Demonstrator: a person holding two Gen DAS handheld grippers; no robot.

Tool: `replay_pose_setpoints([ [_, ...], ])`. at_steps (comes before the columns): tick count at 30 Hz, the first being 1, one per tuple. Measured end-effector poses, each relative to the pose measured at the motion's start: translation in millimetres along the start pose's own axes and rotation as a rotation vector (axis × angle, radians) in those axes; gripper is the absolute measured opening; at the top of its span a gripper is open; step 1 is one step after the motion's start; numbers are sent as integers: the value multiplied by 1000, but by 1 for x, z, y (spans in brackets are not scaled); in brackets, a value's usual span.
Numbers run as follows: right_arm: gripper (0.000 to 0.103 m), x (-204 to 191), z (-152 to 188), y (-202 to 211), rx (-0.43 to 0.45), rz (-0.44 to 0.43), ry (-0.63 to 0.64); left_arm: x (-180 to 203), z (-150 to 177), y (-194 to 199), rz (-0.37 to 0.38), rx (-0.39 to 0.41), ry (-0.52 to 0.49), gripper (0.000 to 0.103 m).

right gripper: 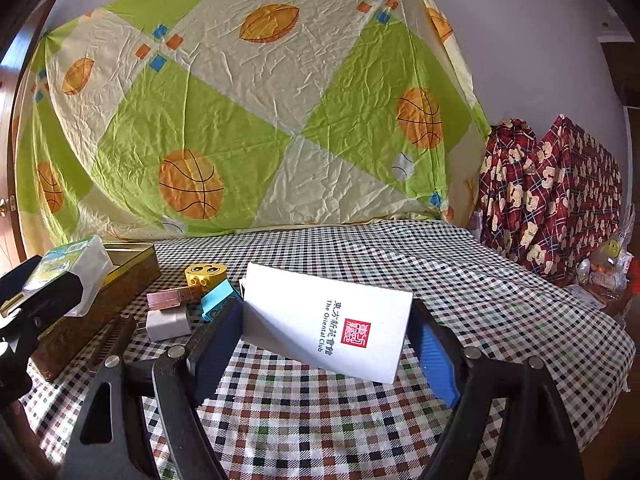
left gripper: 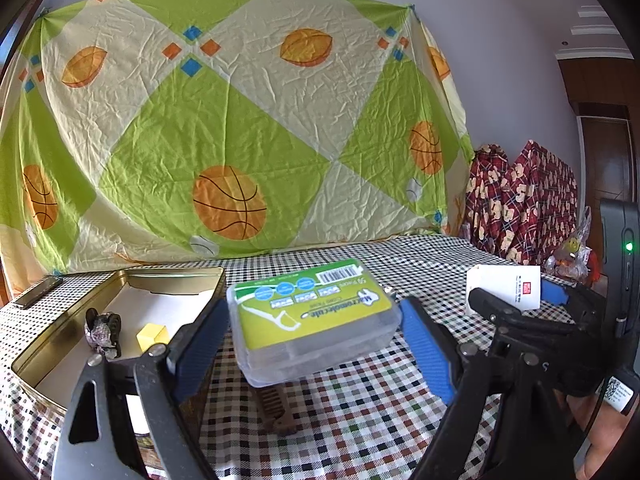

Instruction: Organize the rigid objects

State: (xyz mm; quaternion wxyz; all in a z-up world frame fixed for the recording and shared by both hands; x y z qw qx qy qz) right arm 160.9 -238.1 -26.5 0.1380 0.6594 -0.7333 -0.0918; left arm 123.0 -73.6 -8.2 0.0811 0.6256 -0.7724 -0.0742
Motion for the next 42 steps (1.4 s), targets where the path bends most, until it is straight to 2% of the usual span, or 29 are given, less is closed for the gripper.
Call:
replay_pose_setpoints([
  [2,83,-3,0,0,-1,7,18,-3,0,2,-7,4,1,87],
  [11,83,-29,3,5,-25,-85,15,-17,0,13,-35,26,-6,87],
  [18,83,-44,4,9,-24,-122,10,-29,0,19,-57,41,4,87],
  [42,83,-89,4,19,-13,-195,37,-56,-2,41,-119,85,7,87],
])
Point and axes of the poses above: each gripper's, at about its wrist camera, not at the fingertips, and y roughly against the way its jaws point, x to its right, z to its underside, the point moved 9 cm from there along -y, roughly the way its jaws point, and after that the axes turned 10 degrees about z, right-handed, at the moved point
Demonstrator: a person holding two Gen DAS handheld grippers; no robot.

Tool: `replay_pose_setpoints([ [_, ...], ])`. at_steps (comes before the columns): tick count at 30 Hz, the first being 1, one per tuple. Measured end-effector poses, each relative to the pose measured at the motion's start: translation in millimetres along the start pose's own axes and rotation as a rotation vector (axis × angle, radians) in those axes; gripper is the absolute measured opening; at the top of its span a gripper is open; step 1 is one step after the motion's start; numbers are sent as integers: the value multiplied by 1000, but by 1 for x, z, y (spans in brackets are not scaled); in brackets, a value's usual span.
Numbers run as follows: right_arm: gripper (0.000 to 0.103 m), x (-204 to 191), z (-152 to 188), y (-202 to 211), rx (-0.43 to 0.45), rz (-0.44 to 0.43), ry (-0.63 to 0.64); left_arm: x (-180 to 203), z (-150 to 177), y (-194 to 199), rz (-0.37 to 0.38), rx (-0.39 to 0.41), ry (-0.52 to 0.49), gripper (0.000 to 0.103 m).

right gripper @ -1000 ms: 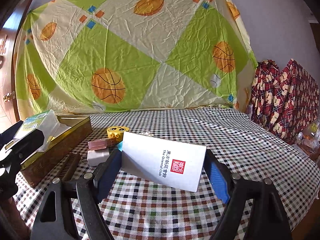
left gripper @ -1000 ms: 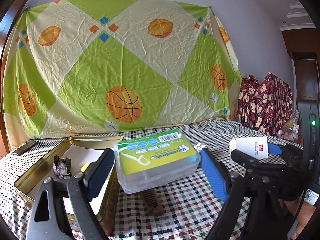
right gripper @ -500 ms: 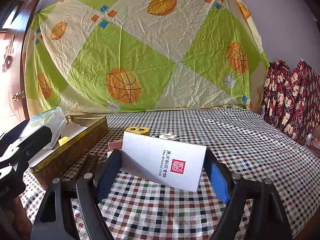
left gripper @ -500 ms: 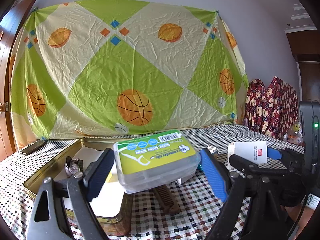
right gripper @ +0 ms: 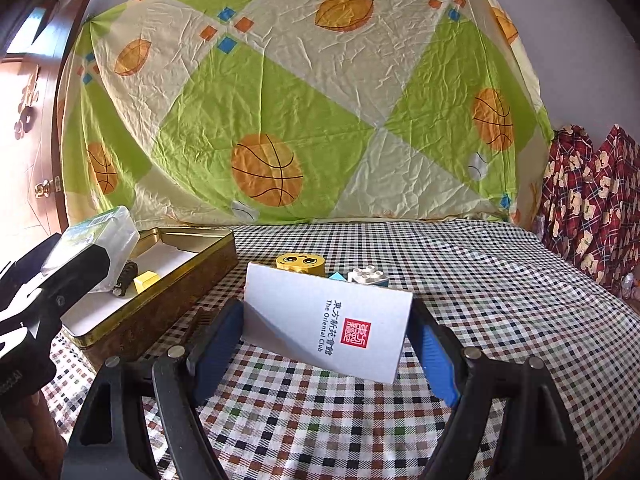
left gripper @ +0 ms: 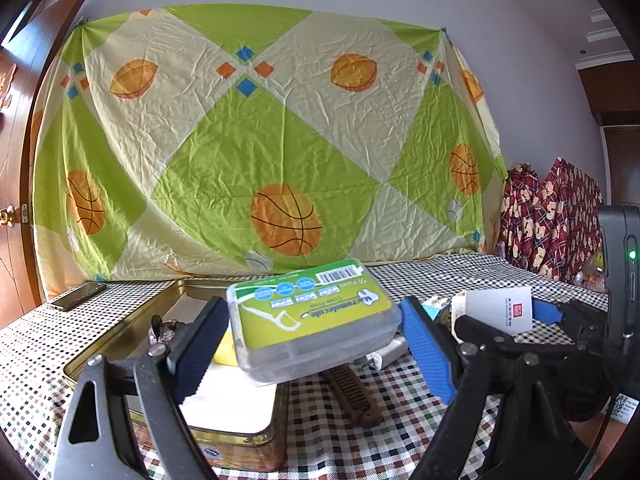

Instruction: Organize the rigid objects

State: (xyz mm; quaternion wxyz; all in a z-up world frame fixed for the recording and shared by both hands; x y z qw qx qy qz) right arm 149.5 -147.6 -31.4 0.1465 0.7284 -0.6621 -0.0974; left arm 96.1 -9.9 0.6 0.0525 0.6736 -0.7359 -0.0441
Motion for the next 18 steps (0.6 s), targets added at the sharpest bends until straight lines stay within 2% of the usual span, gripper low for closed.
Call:
replay_pose_setpoints([
  [18,83,-36,1,0,-13,-45,47,-41,-1,8,-53,-2,61,87],
])
Point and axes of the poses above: each gripper's, at about its wrist camera, not at the fingertips, and y roughly against the way its jaws point, x to its right, z to its underside, the point moved 9 cm from there along -y, roughly the way its jaws point, and after that the axes turned 10 degrees about z, right-handed, at the moved point
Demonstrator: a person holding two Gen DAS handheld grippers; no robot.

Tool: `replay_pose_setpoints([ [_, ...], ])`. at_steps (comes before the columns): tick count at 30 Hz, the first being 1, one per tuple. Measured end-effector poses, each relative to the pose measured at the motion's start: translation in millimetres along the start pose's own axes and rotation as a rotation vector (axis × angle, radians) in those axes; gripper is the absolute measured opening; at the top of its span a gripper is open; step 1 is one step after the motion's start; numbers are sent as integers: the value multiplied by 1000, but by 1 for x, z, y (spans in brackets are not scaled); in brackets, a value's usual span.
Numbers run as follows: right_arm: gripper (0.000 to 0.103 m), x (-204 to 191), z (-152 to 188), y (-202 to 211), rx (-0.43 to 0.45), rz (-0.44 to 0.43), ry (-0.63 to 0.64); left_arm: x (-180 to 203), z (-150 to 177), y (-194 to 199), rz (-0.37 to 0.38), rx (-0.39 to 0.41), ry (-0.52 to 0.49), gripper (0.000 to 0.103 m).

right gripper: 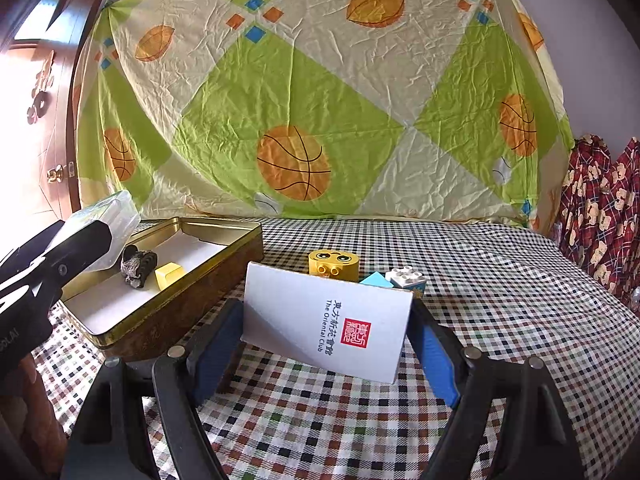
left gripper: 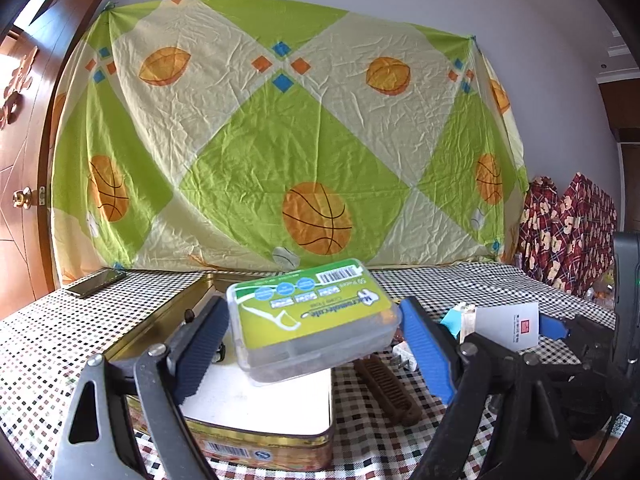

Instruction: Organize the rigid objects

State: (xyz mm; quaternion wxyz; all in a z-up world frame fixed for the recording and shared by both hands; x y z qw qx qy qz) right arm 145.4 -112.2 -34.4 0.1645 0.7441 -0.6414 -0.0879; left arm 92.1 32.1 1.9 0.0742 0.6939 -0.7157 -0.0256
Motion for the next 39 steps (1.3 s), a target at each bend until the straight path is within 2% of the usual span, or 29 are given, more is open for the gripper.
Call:
replay_pose_setpoints([
  [39,83,-52,0,1,-14,-82,49,-58,1,13,-70,-2,69,87],
])
Point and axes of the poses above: each gripper's, at about its wrist camera, not at the fingertips, and y roughly against the way its jaws point, x to its right, z to its underside, the point moved 9 cm from there along -y, roughly the way its jaws point, and after that the axes turned 10 degrees about z, right-handed, at the moved point
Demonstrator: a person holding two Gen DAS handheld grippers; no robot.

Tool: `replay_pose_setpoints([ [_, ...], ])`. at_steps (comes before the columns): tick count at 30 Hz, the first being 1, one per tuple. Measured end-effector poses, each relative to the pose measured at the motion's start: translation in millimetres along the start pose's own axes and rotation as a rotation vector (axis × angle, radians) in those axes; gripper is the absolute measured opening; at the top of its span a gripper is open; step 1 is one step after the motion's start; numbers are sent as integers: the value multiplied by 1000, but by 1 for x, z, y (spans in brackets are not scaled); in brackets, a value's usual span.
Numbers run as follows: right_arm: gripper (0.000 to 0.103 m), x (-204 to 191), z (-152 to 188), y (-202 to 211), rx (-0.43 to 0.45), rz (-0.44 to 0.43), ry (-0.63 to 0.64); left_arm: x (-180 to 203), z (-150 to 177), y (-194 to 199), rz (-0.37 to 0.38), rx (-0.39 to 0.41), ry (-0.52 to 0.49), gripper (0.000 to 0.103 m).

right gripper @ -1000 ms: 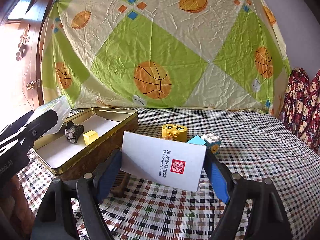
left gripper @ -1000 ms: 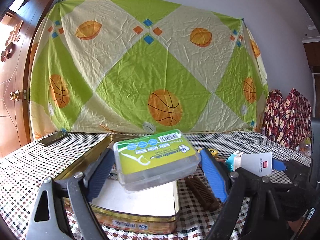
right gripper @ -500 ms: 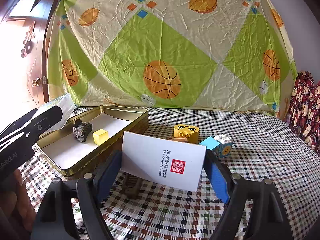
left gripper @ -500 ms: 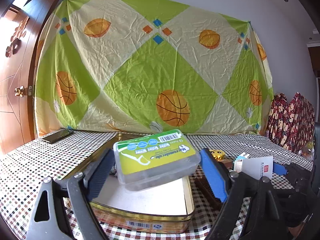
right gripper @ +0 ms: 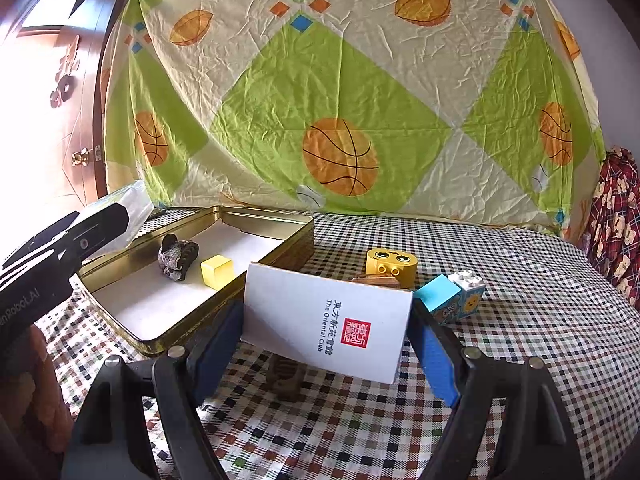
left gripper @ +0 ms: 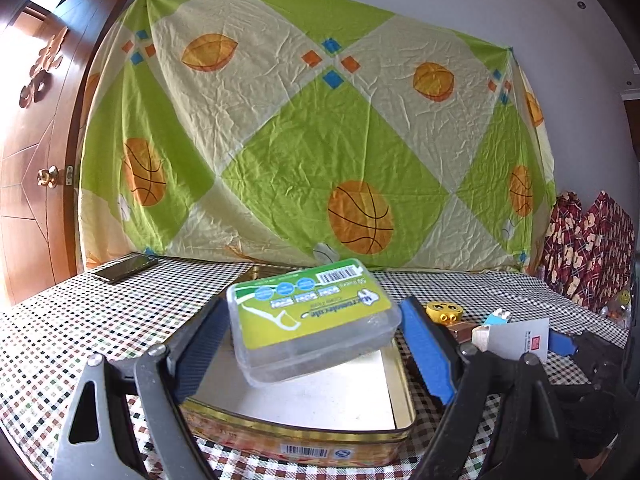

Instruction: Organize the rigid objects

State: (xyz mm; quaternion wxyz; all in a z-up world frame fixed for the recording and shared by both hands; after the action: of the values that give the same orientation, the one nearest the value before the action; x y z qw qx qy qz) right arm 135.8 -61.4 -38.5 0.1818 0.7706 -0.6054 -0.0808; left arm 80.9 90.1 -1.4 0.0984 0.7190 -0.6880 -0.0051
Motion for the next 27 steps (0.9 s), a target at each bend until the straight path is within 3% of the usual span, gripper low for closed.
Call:
replay_pose_setpoints([
  [27,83,-29,0,-7,-44,-81,20,-39,-1,0,-23,-23,68,87],
])
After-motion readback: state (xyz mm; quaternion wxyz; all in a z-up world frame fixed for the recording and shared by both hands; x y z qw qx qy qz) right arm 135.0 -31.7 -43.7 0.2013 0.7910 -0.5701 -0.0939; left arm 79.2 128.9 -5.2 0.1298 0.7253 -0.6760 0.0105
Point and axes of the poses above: each gripper's, at about its wrist camera, not at the fingertips, and y roughly against the way its jaws point, x to its right, z to its underside, the point moved 9 cm from there along -y, roughly the way its jaws point, and after that the axes turned 10 degrees about z, right-handed, at the moved point
